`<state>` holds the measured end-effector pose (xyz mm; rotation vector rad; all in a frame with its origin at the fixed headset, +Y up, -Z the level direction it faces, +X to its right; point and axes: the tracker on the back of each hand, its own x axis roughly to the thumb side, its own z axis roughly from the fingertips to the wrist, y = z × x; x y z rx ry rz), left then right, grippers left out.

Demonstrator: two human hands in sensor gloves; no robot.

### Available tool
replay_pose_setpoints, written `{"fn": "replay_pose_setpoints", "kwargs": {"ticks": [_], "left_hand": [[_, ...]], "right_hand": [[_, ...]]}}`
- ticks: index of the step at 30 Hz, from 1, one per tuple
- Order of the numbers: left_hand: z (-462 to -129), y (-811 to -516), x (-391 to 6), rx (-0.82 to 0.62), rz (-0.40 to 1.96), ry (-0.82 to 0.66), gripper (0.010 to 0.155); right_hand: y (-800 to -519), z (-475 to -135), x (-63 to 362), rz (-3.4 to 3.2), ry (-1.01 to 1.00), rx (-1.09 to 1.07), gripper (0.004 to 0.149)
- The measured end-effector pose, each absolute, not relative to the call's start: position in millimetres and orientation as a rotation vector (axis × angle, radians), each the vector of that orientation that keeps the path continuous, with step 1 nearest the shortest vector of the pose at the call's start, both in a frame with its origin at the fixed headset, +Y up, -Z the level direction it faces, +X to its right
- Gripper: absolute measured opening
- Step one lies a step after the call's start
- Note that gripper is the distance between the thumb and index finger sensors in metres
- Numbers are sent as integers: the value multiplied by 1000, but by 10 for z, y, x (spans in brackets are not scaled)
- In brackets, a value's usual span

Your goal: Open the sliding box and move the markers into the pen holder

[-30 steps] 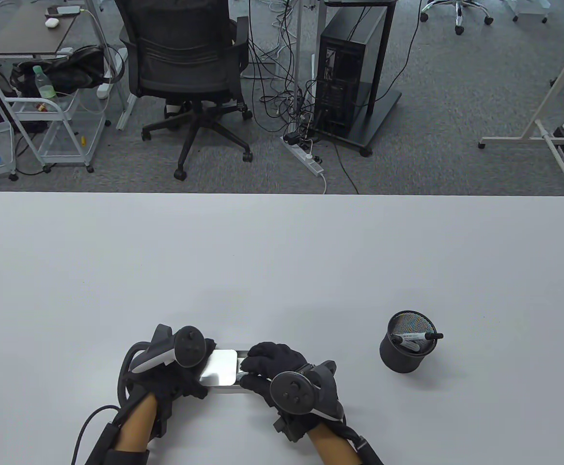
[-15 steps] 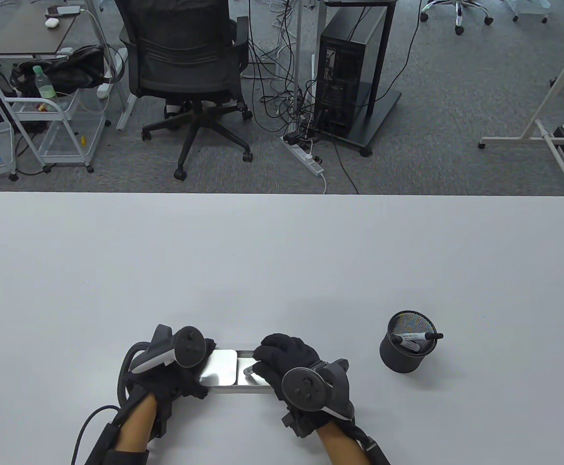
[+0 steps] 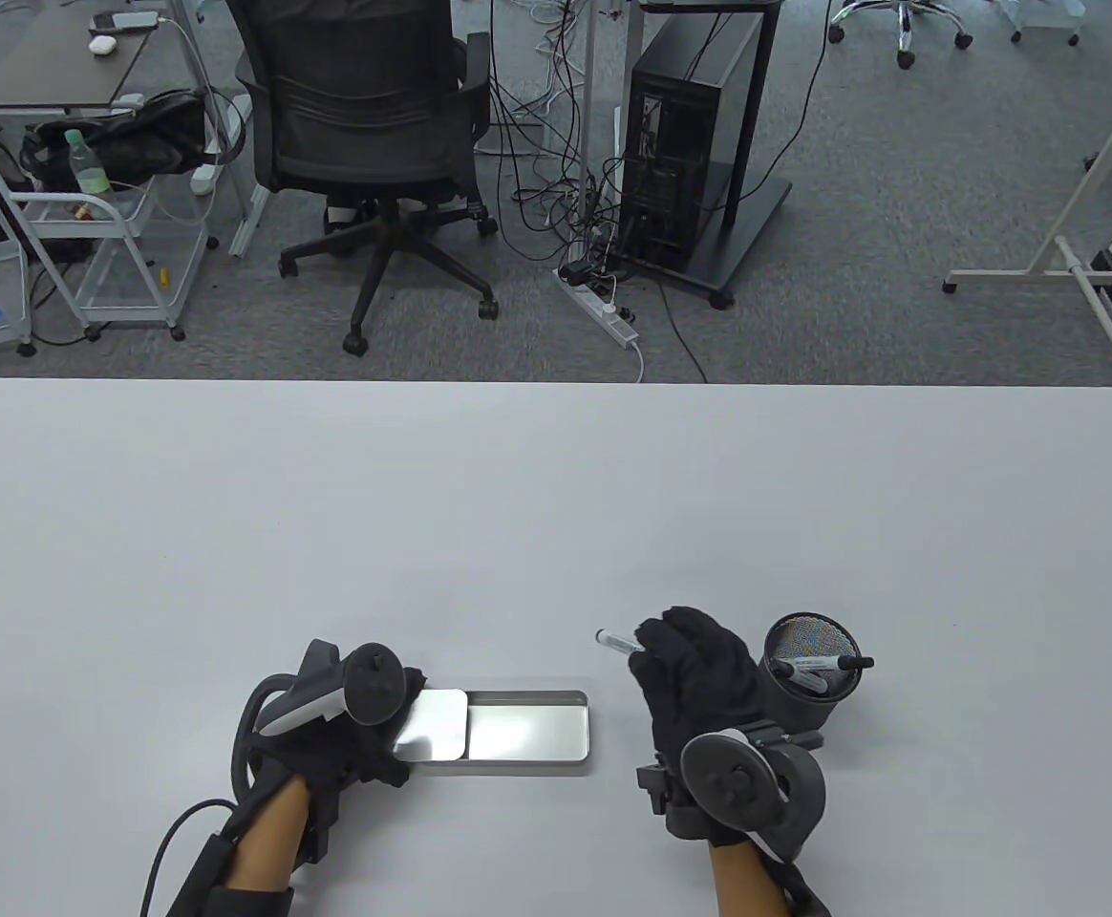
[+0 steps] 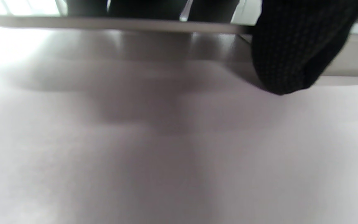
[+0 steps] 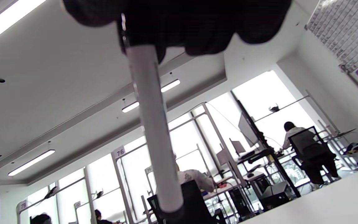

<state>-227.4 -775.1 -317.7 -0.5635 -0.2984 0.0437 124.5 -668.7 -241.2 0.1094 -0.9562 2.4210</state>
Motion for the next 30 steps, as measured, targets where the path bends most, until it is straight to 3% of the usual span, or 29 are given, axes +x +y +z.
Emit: {"fn": "replay_pose_setpoints", "kwargs": {"ticks": [12,19,30], "left_hand": [[-3177,-7751,-2274,-564,44,-298,81],[-3171,-7756,-2276,-564,47,-300,81],[-3171,-7756,-2276,-564,47,-300,81]], "right_hand": [[-6620,-2276,1897,2366,-1074,-300,41],[-6706,-2279,2160,2410,-999,-515,40],[-6823,-2325,2274,2476,-912,-668,38]]}}
